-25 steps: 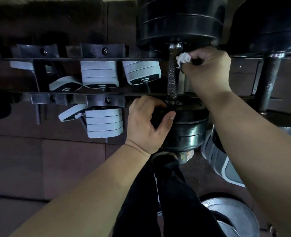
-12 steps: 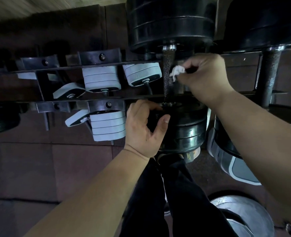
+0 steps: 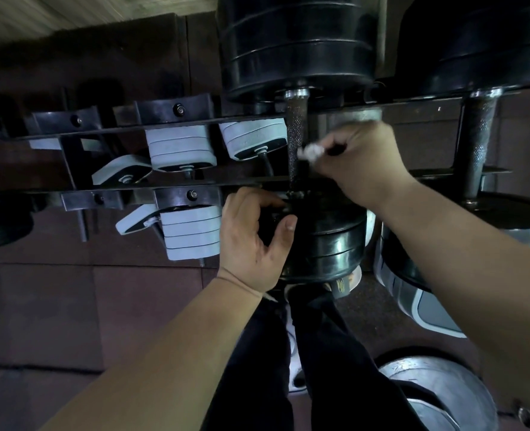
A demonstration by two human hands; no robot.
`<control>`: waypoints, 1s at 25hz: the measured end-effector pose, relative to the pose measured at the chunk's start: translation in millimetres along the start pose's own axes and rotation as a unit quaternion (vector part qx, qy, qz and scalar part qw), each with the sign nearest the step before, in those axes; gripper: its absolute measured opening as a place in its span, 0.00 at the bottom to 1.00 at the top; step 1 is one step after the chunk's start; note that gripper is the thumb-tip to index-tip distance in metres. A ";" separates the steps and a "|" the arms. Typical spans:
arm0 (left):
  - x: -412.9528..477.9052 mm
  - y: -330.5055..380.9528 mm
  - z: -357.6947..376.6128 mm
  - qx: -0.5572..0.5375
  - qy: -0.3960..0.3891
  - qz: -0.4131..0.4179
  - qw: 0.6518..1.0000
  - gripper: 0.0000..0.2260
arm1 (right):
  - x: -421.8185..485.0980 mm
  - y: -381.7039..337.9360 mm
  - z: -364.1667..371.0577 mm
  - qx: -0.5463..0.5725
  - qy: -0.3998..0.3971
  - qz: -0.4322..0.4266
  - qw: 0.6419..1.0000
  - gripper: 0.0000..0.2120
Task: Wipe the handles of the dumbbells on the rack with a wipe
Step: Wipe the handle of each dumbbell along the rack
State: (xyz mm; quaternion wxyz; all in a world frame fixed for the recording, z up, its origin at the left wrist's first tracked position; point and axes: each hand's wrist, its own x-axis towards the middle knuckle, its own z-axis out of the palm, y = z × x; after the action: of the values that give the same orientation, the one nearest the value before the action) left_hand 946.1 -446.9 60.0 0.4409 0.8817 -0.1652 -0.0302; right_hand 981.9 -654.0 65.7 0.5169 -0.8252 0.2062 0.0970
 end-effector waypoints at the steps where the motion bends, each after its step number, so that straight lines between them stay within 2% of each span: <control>1: 0.1 -0.7 -0.1 0.002 0.002 0.004 1.000 0.25 | -6.1 0.4 -3.1 -0.030 -0.059 0.017 0.998 0.05; 3: -0.1 -1.2 0.0 0.005 0.002 0.002 1.000 0.26 | -5.5 -2.3 -10.9 -0.081 -0.139 0.023 0.987 0.09; 5: -1.4 -2.2 1.2 0.007 -0.004 -0.005 1.000 0.26 | -0.9 -9.2 -18.5 -0.037 -0.152 0.037 0.987 0.09; 8: -1.5 -5.7 0.7 0.008 -0.005 -0.003 1.000 0.23 | -5.2 -16.3 -20.6 0.073 -0.108 0.079 0.988 0.06; 12: 1.4 -2.0 -1.8 0.012 -0.028 -0.006 1.000 0.17 | -26.0 -28.6 -3.4 0.009 -0.007 0.071 0.997 0.04; 15: 12.4 12.2 -24.4 0.019 -0.128 -0.080 0.988 0.17 | -47.3 -64.5 8.7 -0.009 0.014 0.083 0.996 0.03; 18: 26.2 19.8 -86.1 0.028 -0.225 -0.127 0.966 0.18 | -72.2 -116.3 18.6 -0.046 0.001 0.063 0.997 0.05; 22: 42.9 33.5 -228.0 0.115 -0.334 -0.195 0.915 0.28 | -104.1 -209.2 39.3 -0.082 0.039 -0.018 0.996 0.06; 25: 36.6 40.4 -342.6 0.173 -0.355 -0.264 0.880 0.26 | -126.6 -287.4 67.0 -0.068 0.017 -0.062 0.996 0.07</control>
State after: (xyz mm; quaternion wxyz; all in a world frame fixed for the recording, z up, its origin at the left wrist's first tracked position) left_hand 1038.2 -218.0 304.0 0.1691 0.8848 -0.0745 -0.4278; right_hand 998.7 -454.4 316.7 0.4609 -0.8713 0.1560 0.0642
